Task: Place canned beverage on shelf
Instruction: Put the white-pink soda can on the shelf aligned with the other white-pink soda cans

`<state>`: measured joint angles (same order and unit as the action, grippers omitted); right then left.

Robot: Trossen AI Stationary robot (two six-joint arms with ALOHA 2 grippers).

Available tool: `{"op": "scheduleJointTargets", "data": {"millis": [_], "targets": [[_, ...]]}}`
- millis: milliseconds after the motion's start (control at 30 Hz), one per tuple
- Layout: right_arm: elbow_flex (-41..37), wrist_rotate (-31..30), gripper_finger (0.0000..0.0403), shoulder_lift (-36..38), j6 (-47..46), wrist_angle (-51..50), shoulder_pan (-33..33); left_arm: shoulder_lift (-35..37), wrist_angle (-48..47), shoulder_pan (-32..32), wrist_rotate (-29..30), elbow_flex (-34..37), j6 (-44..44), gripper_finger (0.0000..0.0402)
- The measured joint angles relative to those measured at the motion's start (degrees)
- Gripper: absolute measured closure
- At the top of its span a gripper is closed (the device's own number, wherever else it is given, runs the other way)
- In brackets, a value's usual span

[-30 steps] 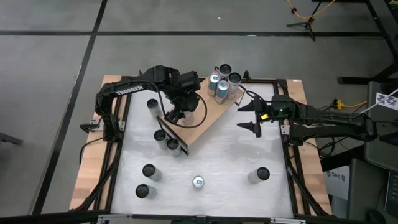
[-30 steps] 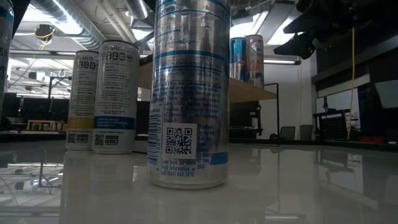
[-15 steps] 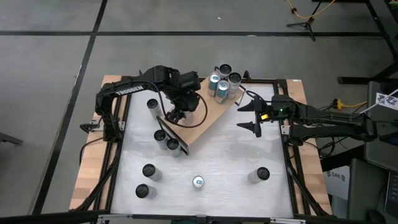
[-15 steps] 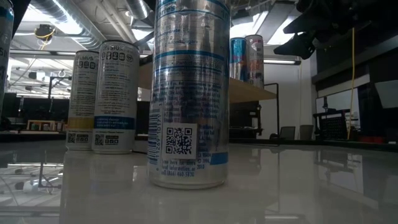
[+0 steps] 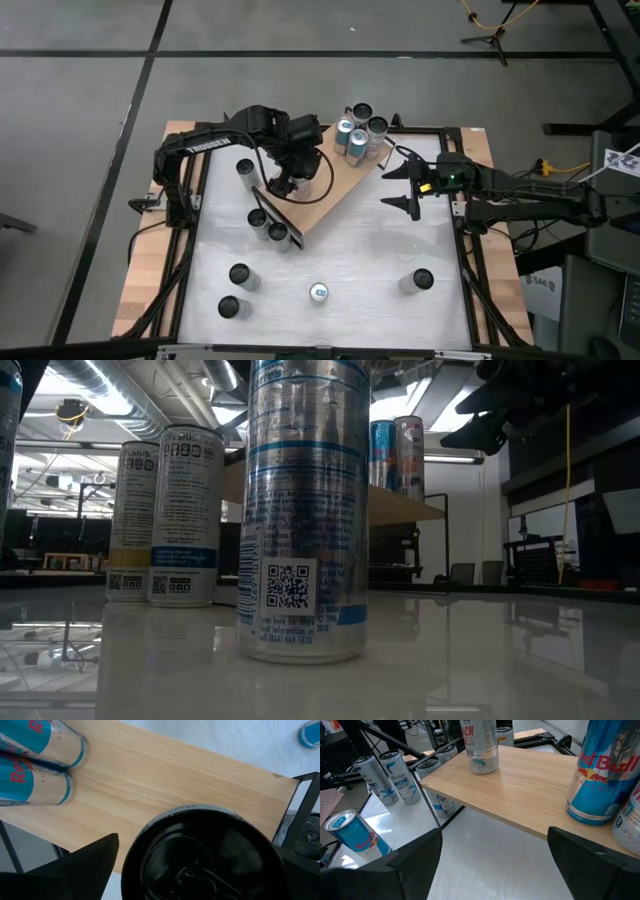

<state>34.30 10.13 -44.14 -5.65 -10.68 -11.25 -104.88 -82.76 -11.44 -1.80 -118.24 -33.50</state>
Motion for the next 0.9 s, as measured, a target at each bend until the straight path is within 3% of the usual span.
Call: {"op": "scheduleJointTargets", "data": {"millis": [233,500,900], "targets": [[0.0,0.0,0.0047,0.0,0.0,-0.08,-0.01,0.0,-0.07,0.02,0.44,0.0,0.11,0.0005],[0.0,0.0,0.0047,0.0,0.0,-0.33,-0.01,-0.01,-0.13,1.21,9.73,0.0,3.3,0.0005],[0.0,0.0,0.0047,0.0,0.0,-2.13,-0.02,0.04,-2.29,2.45,9.94,0.0,6.61,0.0005]]}}
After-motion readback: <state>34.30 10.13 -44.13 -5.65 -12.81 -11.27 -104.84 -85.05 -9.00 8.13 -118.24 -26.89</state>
